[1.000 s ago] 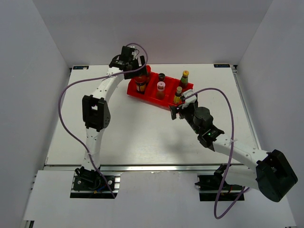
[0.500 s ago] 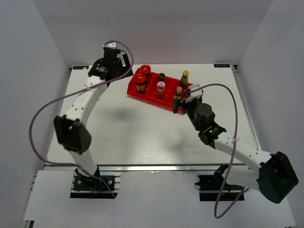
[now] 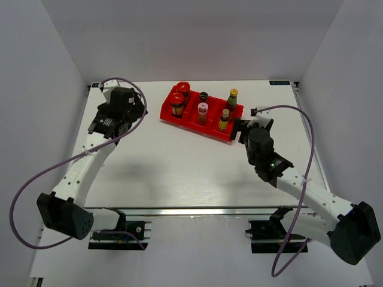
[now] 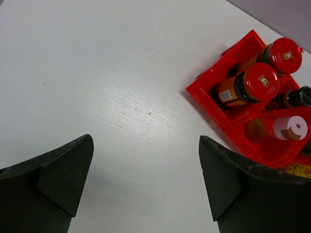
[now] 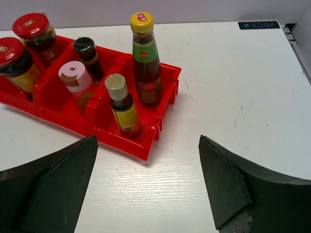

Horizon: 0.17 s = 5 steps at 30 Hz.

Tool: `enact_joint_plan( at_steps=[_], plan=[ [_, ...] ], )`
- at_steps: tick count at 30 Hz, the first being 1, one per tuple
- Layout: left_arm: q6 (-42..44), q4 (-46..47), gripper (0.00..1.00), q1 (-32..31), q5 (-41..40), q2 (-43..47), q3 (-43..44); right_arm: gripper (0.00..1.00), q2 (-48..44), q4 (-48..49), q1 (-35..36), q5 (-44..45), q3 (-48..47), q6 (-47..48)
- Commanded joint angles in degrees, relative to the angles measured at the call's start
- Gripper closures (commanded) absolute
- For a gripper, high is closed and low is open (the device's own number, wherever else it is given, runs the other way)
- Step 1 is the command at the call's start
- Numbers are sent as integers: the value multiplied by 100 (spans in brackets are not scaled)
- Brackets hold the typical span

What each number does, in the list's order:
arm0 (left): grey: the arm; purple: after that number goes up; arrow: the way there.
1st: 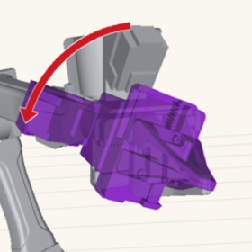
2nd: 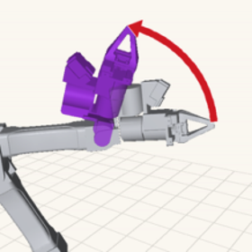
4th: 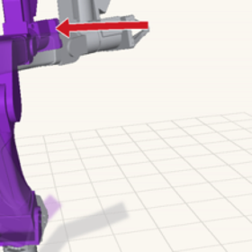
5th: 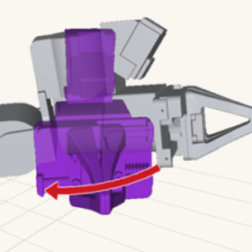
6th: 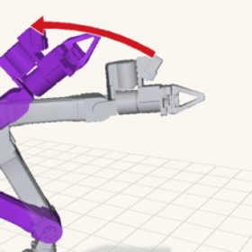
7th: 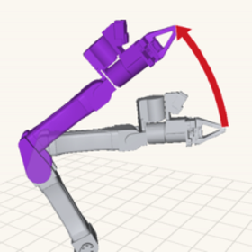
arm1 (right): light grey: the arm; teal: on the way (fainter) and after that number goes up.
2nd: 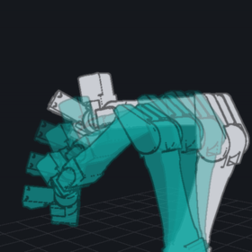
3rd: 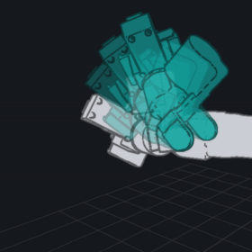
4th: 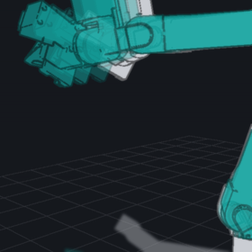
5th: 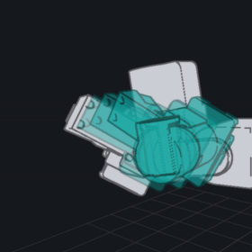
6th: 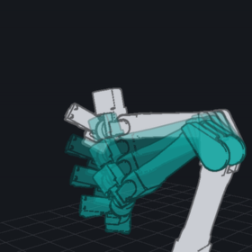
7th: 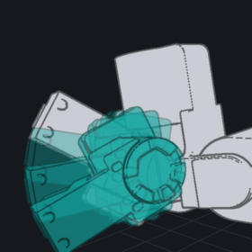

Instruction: Organize the condiment bottles

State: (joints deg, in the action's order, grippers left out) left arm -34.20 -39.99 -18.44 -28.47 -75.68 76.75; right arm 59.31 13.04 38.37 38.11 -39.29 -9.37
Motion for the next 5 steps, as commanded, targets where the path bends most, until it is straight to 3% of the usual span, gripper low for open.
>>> enact_joint_plan(
  at_steps=[1, 5],
  plan=[
    [-87, 386, 2, 24, -203, 483, -151, 10, -156, -144, -14, 346, -114, -197],
    [-61, 439, 2, 24, -194, 546, -266, 11, -279, -39, -14, 277, -9, -197]
  ],
)
